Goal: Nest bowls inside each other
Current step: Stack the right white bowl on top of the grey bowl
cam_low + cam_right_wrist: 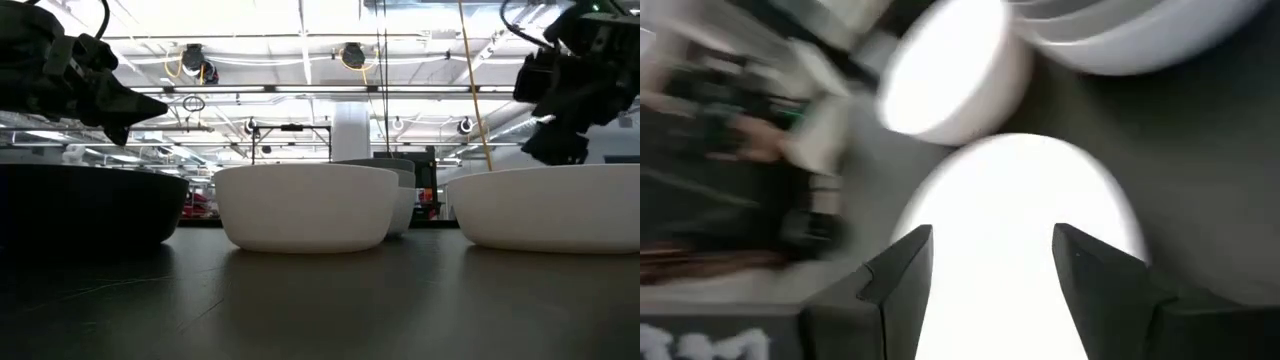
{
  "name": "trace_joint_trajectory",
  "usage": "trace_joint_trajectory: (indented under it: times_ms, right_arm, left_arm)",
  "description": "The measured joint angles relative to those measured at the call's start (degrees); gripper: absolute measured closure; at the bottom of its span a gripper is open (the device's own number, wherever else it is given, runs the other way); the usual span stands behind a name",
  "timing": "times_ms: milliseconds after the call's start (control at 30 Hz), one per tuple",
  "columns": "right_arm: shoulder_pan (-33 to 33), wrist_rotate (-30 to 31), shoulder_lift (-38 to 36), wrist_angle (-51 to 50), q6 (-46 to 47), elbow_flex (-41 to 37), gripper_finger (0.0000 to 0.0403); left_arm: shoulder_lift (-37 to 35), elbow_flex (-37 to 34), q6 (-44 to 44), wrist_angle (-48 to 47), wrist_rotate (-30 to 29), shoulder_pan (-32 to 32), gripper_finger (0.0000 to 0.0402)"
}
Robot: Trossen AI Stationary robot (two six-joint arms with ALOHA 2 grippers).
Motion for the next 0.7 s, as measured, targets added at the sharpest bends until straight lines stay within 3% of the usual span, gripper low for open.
trace_joint_trajectory:
  times_ms: [100, 233, 700]
  right_arm:
    - [0.6, 7.2, 2.3, -11.0, -5.9, 8.0, 0.0202]
    - [2.6, 11.2, 7.1, -18.4, -7.5, 14.8, 0.0202]
    - [8.1, 14.4, 28.9, -19.5, -2.8, 16.2, 0.0202]
  left_arm:
    - [0.0, 0.0, 0.0, 0.0, 0.0, 0.0, 0.0394]
    - [0.0, 0.0, 0.0, 0.0, 0.0, 0.0, 0.0394]
    - [6.3, 0.0, 1.6, 0.0, -0.1, 0.0, 0.0394]
